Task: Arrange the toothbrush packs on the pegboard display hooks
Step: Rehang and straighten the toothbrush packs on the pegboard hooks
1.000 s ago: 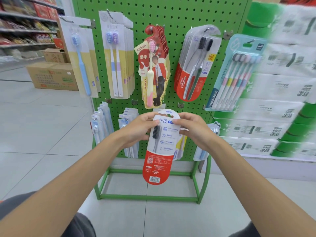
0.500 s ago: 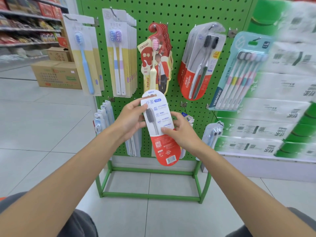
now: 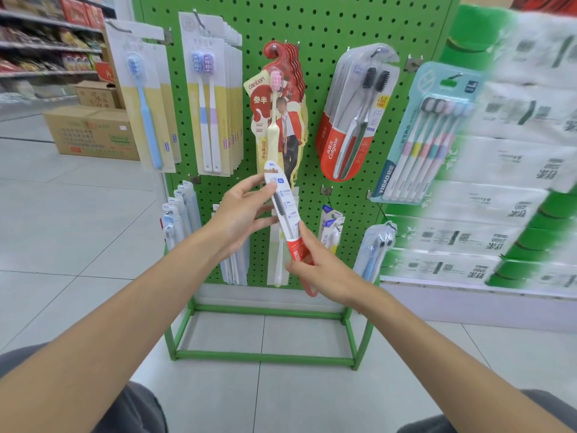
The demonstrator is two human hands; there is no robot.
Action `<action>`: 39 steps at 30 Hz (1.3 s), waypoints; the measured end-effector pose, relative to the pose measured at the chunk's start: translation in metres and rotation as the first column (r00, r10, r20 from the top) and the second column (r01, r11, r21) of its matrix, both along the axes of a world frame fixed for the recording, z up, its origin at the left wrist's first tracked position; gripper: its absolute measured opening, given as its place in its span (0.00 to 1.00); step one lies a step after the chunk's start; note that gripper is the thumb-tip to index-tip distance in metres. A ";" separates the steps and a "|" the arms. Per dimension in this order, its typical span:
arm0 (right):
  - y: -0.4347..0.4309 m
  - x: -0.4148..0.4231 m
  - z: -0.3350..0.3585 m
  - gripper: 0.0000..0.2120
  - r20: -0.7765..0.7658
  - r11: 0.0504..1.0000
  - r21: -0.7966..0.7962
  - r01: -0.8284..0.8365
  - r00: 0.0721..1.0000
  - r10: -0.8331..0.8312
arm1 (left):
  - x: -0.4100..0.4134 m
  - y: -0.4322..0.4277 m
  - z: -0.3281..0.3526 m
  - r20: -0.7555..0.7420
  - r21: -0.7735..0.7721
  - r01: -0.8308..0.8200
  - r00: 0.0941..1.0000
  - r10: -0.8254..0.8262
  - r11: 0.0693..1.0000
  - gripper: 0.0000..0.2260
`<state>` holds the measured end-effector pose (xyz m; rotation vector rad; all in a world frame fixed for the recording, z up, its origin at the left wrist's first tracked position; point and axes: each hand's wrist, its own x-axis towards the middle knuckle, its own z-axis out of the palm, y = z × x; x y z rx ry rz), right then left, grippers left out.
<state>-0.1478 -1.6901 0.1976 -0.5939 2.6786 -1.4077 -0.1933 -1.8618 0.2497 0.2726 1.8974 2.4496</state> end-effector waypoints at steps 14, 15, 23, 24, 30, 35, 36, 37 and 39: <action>0.027 0.001 -0.001 0.11 0.124 0.860 -0.484 0.163 0.985 -0.117 | -0.005 0.002 -0.011 -0.277 -0.403 -0.166 0.959 0.053 0.900 0.32; 0.030 -0.001 -0.002 0.11 0.153 0.846 -0.504 0.171 0.982 -0.107 | -0.005 0.001 -0.010 -0.234 -0.357 -0.141 0.970 0.057 0.923 0.32; 0.037 -0.004 0.007 0.12 0.188 0.887 -0.411 0.210 0.972 -0.142 | -0.002 0.011 -0.002 -0.295 -0.411 -0.125 0.956 -0.002 0.903 0.31; 0.037 -0.006 0.014 0.13 0.173 0.882 -0.415 0.224 0.971 -0.165 | -0.003 0.014 -0.001 -0.321 -0.440 -0.131 0.947 -0.020 0.888 0.31; 0.044 -0.014 0.062 0.04 0.090 0.852 -0.427 0.303 0.952 -0.293 | -0.004 0.030 0.025 -0.302 -0.414 -0.100 0.953 -0.033 0.905 0.27; 0.055 -0.019 0.098 0.04 0.038 0.871 -0.369 0.324 0.942 -0.334 | -0.010 0.038 0.080 -0.273 -0.463 -0.131 0.962 -0.001 0.877 0.11; 0.056 -0.020 0.105 0.04 0.012 0.884 -0.341 0.321 0.941 -0.337 | -0.013 0.039 0.090 -0.281 -0.479 -0.143 0.960 0.003 0.866 0.08; 0.056 -0.022 0.112 0.04 -0.017 0.896 -0.309 0.318 0.941 -0.339 | -0.014 0.039 0.100 -0.282 -0.492 -0.146 0.959 0.002 0.858 0.07; 0.058 -0.024 0.128 0.10 -0.106 0.920 -0.230 0.317 0.932 -0.347 | -0.015 0.039 0.120 -0.303 -0.535 -0.167 0.953 -0.004 0.828 0.05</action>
